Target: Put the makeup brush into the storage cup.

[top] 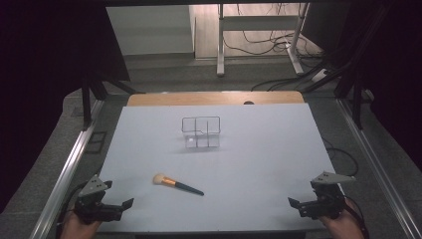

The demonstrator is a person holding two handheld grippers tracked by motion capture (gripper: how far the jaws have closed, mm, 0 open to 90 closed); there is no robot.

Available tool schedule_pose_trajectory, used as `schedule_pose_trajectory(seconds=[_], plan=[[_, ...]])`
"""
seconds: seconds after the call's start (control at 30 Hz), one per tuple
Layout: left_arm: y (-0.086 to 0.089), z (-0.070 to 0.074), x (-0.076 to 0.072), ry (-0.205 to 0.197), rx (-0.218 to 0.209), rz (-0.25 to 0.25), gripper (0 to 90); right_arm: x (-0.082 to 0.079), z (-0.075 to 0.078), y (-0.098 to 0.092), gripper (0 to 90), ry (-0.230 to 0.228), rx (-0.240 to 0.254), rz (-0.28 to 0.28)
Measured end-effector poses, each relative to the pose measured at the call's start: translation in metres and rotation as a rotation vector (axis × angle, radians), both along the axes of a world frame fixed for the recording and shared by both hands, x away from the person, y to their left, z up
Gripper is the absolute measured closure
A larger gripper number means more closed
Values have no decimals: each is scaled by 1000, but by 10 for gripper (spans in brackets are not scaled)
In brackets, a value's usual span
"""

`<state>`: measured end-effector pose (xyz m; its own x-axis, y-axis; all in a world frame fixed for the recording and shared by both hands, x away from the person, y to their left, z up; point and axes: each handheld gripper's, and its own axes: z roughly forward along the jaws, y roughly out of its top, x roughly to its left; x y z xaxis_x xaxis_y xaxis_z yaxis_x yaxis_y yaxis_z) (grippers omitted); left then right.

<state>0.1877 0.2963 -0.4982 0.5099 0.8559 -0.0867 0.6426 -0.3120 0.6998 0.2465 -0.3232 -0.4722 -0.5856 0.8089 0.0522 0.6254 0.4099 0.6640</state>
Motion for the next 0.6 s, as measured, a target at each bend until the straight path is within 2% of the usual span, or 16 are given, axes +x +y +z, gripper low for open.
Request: schedule_pose_trajectory(seconds=[0.3, 0.43, 0.6], plan=[[0, 0, 0, 11, -5, 25, 1, 0, 2, 1, 0, -28, -8, 0], [1, 1, 0, 12, -23, 32, 0, -1, 2, 1, 0, -39, -6, -2], [0, 0, 0, 14, -13, 30, 0, 0, 2, 1, 0, -39, -11, 3]])
